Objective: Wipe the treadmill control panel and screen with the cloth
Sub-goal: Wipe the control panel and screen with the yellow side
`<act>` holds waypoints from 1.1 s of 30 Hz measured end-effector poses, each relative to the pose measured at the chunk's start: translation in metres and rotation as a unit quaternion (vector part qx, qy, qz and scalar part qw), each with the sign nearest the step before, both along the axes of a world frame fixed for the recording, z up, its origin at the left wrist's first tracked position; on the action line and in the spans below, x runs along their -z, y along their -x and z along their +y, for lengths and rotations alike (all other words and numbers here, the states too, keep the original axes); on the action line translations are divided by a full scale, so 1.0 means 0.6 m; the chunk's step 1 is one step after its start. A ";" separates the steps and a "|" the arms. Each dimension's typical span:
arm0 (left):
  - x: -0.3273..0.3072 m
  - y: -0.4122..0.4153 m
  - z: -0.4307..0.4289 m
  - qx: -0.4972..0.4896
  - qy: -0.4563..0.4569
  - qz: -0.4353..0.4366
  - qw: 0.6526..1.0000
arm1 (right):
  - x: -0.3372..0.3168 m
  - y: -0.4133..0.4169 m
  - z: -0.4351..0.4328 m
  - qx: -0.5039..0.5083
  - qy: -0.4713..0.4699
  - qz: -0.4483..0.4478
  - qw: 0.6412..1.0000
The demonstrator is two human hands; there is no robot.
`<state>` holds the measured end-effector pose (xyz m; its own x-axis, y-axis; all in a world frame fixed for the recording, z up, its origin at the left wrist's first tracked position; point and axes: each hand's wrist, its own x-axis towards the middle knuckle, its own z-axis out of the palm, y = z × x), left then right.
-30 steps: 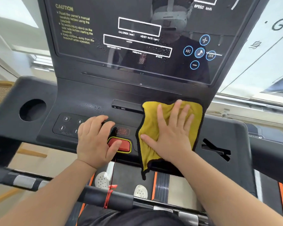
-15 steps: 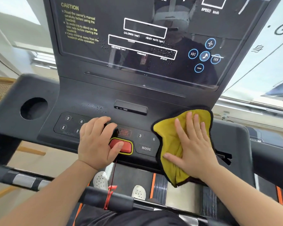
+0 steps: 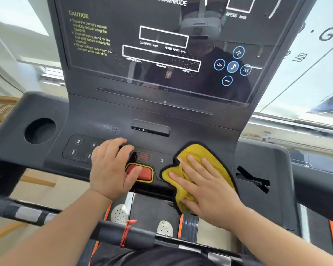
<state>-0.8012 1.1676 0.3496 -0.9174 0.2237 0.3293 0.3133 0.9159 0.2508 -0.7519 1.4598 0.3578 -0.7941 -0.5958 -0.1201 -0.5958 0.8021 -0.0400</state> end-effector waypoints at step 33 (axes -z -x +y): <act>-0.003 0.001 0.002 -0.004 0.008 -0.011 1.000 | -0.014 0.061 -0.102 0.237 0.013 -0.022 0.971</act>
